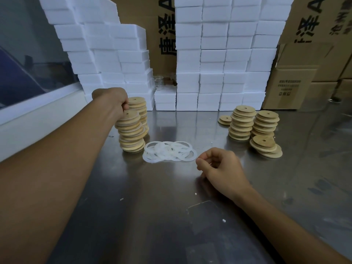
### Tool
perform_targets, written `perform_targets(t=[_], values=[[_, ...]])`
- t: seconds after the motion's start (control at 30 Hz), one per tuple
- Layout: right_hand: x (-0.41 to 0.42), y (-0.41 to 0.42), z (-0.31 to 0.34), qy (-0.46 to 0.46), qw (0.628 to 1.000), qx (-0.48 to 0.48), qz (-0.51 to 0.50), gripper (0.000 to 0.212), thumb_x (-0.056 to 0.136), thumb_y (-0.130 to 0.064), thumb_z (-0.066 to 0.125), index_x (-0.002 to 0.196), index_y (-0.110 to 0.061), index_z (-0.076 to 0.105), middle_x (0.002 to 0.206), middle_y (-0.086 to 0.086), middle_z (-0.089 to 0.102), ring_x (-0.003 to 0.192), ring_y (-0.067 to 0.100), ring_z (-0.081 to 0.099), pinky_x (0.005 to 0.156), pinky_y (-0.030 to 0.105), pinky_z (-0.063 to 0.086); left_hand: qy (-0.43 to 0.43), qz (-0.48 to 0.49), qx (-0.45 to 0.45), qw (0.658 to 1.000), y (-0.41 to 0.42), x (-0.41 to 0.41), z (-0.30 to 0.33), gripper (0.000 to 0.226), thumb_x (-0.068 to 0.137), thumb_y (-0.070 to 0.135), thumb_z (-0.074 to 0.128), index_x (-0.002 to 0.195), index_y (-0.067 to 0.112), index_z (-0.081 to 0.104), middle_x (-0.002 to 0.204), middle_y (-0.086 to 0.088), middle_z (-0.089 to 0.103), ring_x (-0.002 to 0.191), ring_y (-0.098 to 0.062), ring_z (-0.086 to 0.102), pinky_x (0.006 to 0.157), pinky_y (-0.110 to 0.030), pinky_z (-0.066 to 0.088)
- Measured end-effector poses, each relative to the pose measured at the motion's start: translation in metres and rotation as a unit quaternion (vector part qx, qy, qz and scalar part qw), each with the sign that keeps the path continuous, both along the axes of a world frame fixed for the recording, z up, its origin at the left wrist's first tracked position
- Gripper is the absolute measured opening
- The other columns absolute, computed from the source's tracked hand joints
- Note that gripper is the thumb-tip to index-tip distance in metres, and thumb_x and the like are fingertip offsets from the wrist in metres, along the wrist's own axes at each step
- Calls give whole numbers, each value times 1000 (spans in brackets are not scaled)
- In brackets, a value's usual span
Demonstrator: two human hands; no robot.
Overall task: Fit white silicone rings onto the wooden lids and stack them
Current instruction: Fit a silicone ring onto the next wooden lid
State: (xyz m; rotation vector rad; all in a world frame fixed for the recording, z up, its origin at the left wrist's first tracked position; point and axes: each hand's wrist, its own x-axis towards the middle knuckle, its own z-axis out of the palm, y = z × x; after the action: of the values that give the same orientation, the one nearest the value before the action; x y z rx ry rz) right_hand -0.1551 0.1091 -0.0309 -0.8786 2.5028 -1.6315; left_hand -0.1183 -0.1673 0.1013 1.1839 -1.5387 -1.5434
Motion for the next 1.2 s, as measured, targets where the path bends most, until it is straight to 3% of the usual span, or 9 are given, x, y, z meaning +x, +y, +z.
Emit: perform_targets(t=[0.27,0.4,0.5,0.57,0.67,0.83,0.93,1.07,1.2], values=[[-11,3,-1,-17,998,-47,-34,11,87,-15,68,77,-19,69,69,0,71,60,14,68,61,32,58,47,-32,-62,996,56,0,-16,17,77,-3,55,65,7,48,56,-8,46,27,-14,30,38,-15,27],[-27,14,-1,105,988,-3,-113,3,88,-18,68,86,-19,70,75,-9,68,72,9,65,72,34,59,44,-86,-161,982,85,4,-49,17,77,6,58,61,8,51,49,-6,47,32,-19,36,39,-20,30],[-42,28,2,206,959,42,-188,12,87,-17,67,98,-12,69,93,1,68,91,22,62,82,41,51,-13,-140,-266,954,99,10,-84,19,80,13,60,61,14,64,50,6,56,44,-17,49,47,-25,42],[-53,35,1,226,935,116,-247,29,85,-21,66,113,-11,63,116,10,61,113,32,51,95,46,38,-60,-165,-334,926,104,18,-105,21,82,19,64,62,25,63,53,12,58,53,-14,55,55,-26,46],[-60,39,-3,174,923,222,-263,60,85,-33,62,140,-21,42,151,11,34,143,29,21,113,52,18,-138,-195,-428,871,106,29,-128,12,81,28,65,70,31,60,60,12,56,67,-15,57,57,-27,40],[-70,41,-8,93,915,311,-241,77,89,-47,52,154,-30,15,165,8,5,152,30,-6,118,55,6,-172,-226,-499,819,102,37,-138,14,86,39,66,99,34,63,72,11,45,73,-12,47,54,-27,29],[-70,40,-8,96,913,313,-245,73,88,-47,53,151,-27,22,161,7,18,151,30,2,116,56,11,-183,-209,-513,812,102,38,-140,20,88,41,65,104,29,67,80,8,50,77,-14,47,64,-29,34],[-66,41,-5,131,903,287,-291,52,83,-37,60,130,-19,47,139,10,44,135,33,30,106,53,26,-177,-196,-515,816,103,39,-140,13,88,37,66,95,27,70,78,11,47,86,-18,58,64,-28,36],[-66,44,-4,124,903,273,-308,43,86,-28,60,126,-18,50,142,13,41,135,36,29,106,52,26,-170,-193,-519,815,105,41,-138,23,89,36,66,111,29,69,91,4,63,95,-21,61,68,-28,36]])
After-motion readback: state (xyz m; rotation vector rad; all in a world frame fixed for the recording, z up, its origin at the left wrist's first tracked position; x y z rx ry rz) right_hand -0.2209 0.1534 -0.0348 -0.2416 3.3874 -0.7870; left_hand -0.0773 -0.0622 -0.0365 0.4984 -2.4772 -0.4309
